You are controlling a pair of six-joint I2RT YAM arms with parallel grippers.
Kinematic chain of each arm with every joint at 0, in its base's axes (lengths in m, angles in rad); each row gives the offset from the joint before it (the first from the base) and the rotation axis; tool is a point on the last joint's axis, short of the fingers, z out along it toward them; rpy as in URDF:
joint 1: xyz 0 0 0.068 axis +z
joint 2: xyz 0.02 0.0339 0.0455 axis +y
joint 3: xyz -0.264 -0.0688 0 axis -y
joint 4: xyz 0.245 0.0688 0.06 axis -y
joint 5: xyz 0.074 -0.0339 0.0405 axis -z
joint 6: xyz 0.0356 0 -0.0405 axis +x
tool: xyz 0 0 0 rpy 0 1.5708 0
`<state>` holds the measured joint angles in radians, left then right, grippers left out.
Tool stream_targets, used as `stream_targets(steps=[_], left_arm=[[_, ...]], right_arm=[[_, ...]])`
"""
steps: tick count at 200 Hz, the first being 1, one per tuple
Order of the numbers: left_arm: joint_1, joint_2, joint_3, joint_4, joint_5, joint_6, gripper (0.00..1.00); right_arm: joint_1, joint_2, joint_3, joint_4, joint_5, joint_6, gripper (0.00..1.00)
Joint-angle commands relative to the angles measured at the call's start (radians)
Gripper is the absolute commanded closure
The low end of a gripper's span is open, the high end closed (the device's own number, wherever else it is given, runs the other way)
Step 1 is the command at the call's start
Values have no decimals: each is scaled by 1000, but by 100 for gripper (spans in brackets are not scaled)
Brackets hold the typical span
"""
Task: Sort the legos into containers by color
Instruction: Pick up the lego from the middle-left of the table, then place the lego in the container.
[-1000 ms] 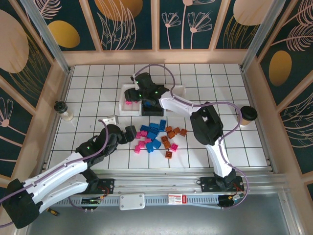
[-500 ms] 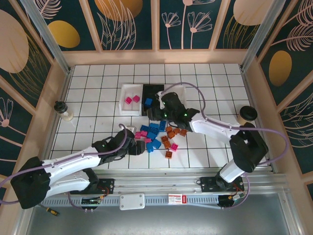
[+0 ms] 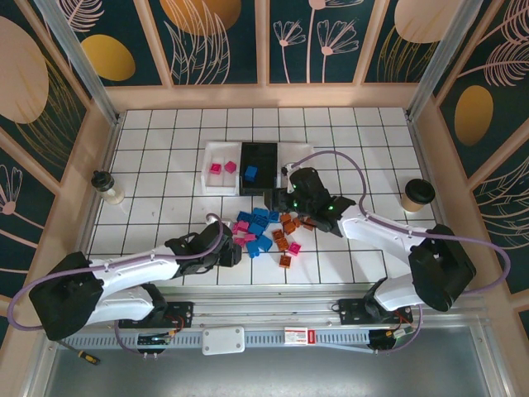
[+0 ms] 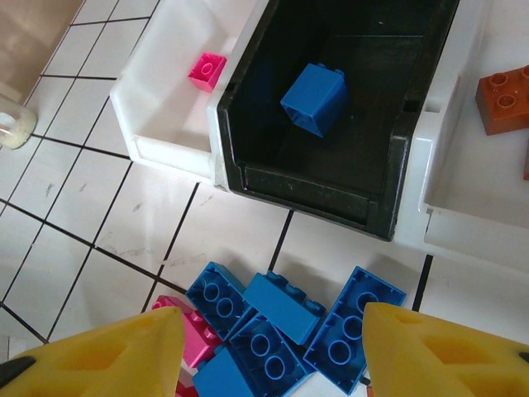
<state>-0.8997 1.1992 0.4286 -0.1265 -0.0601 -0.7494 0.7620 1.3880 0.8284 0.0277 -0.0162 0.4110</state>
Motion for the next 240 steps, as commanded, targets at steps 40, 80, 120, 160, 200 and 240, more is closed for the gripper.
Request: stream_targets(steps=[40,80,120,160,200,240], left_arm=[[-6,-40,5,-6,-9,-8,80],[33,-150,156,-136,-141,61,82],[239,-78,339,-51,-215,182,84],[382,223,534,75,-203,222,88],[439,471,671,116,-183,203,90],[443,581,744,114,-165,188,68]], right_arm=[[-17,-58,-50,30,27,31,41],[-21,-113,-96,37,27,52,41],[-23,-156,-139,44,27,69,41],[-24,-184,-171,32,47,78,40],[-26,-246,-224,2,50,90,40],[-25,-300,-265,-35,38,102,40]])
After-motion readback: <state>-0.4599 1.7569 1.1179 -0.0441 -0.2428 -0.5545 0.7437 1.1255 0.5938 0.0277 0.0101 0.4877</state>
